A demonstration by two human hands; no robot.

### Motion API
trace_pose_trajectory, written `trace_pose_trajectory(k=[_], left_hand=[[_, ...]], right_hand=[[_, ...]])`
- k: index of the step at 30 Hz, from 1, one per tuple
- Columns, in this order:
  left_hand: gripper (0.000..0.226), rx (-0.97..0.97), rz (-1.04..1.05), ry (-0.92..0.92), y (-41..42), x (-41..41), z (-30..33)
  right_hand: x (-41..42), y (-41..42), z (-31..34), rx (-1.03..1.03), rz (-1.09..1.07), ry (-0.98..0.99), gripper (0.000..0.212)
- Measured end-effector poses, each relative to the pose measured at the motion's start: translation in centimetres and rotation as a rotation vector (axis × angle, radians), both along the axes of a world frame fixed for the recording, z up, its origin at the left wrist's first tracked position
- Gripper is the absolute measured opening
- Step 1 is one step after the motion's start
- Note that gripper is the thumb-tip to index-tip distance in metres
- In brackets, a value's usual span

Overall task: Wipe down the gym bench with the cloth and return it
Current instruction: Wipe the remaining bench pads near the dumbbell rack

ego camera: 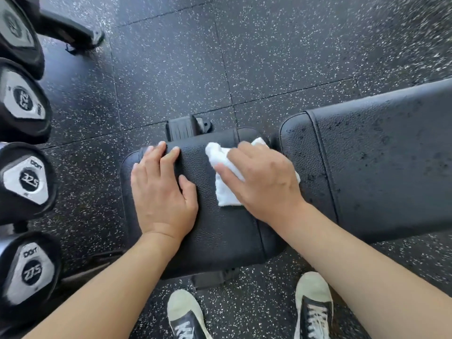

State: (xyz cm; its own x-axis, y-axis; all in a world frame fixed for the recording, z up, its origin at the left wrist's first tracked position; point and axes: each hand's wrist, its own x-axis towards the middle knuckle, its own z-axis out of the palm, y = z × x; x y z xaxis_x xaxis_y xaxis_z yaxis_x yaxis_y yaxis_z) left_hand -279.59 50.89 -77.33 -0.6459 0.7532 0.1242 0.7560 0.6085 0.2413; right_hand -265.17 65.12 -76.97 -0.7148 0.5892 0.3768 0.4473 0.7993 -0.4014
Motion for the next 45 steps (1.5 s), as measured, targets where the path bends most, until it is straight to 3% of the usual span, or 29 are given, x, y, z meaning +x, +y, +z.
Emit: trace_pose_trajectory(k=[4, 10, 13, 20, 23, 28, 31, 38, 42, 45], left_hand=[[0.054, 0.004, 0.004, -0.009, 0.0, 0.1, 0.1], [0.054, -0.013, 0.016, -0.013, -0.1, 0.1, 0.1], [0.054, -0.007, 0.025, -0.016, -0.1, 0.1, 0.1], [0.055, -0.004, 0.031, -0.029, -0.1, 0.2, 0.2], [0.054, -0.002, 0.031, -0.029, -0.1, 0.2, 0.2], [0.053, 0.018, 0.034, -0.043, -0.2, 0.1, 0.2], [0.053, 0.019, 0.034, -0.069, -0.2, 0.0, 0.3], [0.06, -0.031, -0.019, -0.21, -0.9, -0.8, 1.4], [0.062, -0.062, -0.177, -0.204, -3.4, -2.5, 1.8], [0.06, 0.004, -0.148, -0.169, -6.3, -2.1, 1.2]], right_hand=[[3.0, -0.1, 0.1, 0.061, 0.177, -0.049, 0.039], [-4.1, 4.4, -0.2, -0.029, -0.198, -0.105, 0.037], [-5.9, 2.9, -0.4, 0.03, -0.215, -0.11, 0.034], [1.5, -1.3, 0.3, 0.081, 0.305, -0.103, 0.034], [3.0, 1.7, 0.4, 0.036, 0.136, -0.158, 0.035], [-2.2, 1.3, 0.6, -0.133, -0.186, -0.181, 0.034], [-3.8, 0.2, 0.6, -0.168, -0.24, -0.146, 0.034], [0.3, 2.6, 1.5, -0.179, 0.186, -0.248, 0.037], [0.6, 2.9, 1.4, -0.155, 0.236, -0.257, 0.041], [-1.2, 2.1, 1.0, -0.109, 0.235, -0.236, 0.042]])
